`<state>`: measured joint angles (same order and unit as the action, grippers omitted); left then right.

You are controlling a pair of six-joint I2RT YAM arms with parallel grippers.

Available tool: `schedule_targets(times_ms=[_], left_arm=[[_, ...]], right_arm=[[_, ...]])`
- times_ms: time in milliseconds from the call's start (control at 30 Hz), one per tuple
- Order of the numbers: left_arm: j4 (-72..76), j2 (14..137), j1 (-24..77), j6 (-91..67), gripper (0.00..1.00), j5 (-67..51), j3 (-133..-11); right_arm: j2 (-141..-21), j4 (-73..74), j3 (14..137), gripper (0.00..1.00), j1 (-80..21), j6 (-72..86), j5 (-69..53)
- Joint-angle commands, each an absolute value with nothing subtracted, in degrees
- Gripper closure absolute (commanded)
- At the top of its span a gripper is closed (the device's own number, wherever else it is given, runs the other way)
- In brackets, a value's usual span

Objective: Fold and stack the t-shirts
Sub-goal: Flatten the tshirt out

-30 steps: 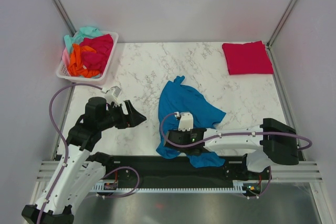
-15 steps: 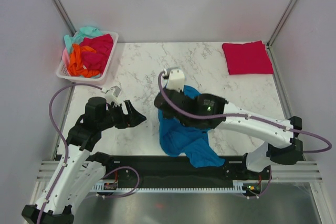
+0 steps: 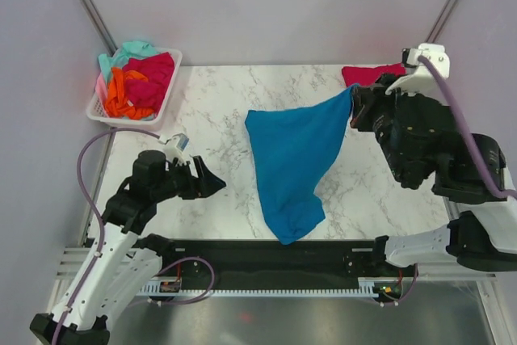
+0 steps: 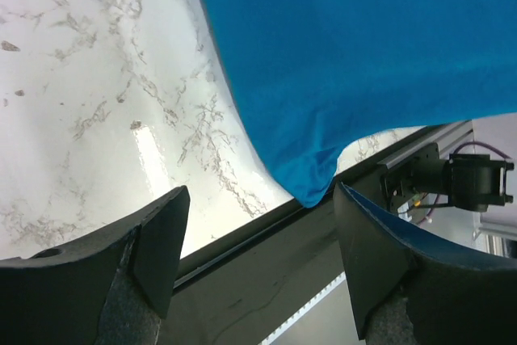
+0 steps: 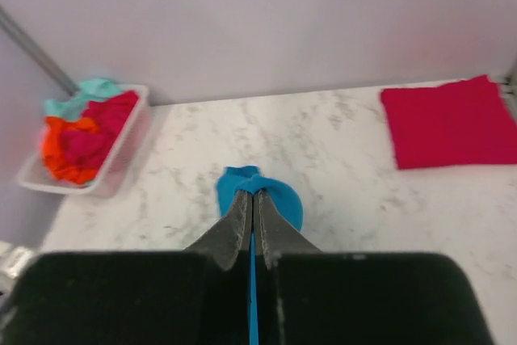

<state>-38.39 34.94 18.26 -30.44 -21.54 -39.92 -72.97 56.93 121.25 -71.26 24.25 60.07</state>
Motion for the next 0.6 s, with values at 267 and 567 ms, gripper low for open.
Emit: schedule_targets(times_ms=[267, 567], left_arm=[[-33.68, 50.69, 60.96, -40.41, 0.18, 4.61, -43.76], [-19.78, 74.96, 74.53, -42.19, 0.05, 7.38, -47.11]], right_arm=[[-71.46, 64.45, 88.96, 1.00, -45.72, 31.03, 55.74], [-69.17, 55.11, 79.63, 1.00, -34.98, 26.28, 41.41]])
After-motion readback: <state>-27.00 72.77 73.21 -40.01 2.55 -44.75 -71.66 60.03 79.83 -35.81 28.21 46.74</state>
